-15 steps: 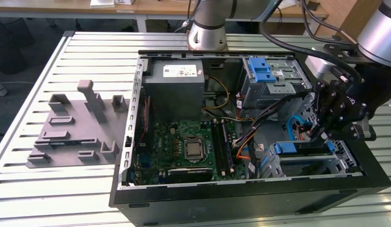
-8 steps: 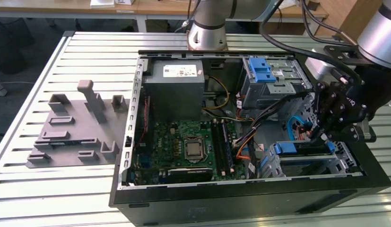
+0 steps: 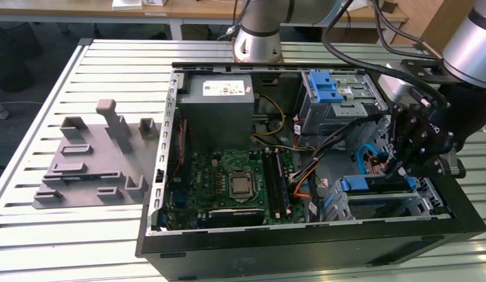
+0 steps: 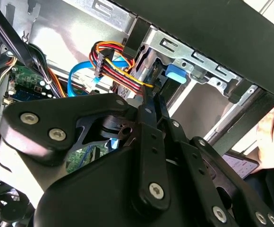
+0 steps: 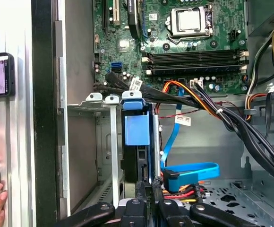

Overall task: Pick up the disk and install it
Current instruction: 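Insert the first disk wire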

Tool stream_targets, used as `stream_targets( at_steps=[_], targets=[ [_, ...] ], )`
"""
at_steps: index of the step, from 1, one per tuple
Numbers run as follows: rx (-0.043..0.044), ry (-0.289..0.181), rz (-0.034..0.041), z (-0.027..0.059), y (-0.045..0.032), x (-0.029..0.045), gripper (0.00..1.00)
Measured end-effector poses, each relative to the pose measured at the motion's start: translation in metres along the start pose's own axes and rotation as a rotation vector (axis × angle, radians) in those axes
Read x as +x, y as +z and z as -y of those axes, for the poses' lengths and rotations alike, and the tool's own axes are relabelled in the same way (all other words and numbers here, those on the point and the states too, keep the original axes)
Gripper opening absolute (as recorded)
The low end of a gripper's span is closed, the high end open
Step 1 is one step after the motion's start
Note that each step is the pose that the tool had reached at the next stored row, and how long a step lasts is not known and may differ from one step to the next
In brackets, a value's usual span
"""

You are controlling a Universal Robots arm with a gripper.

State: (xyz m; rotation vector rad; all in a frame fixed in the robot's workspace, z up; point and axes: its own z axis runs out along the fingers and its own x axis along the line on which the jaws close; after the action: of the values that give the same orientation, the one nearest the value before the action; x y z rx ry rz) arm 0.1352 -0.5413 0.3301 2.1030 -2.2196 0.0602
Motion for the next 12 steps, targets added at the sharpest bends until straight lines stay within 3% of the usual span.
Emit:
stream_targets(
  at_steps=[8, 9, 12],
  targets=[
    [-0.0005, 0.000, 0.0004, 0.0004, 0.0023, -0.0002, 0.18],
    [-0.0006, -0.001, 0.0005, 0.0005, 0.0021, -0.0001, 0.24],
    [-0.0006, -0.002, 0.0011, 0.0003, -0.0027, 0.0003, 0.24]
  ],
)
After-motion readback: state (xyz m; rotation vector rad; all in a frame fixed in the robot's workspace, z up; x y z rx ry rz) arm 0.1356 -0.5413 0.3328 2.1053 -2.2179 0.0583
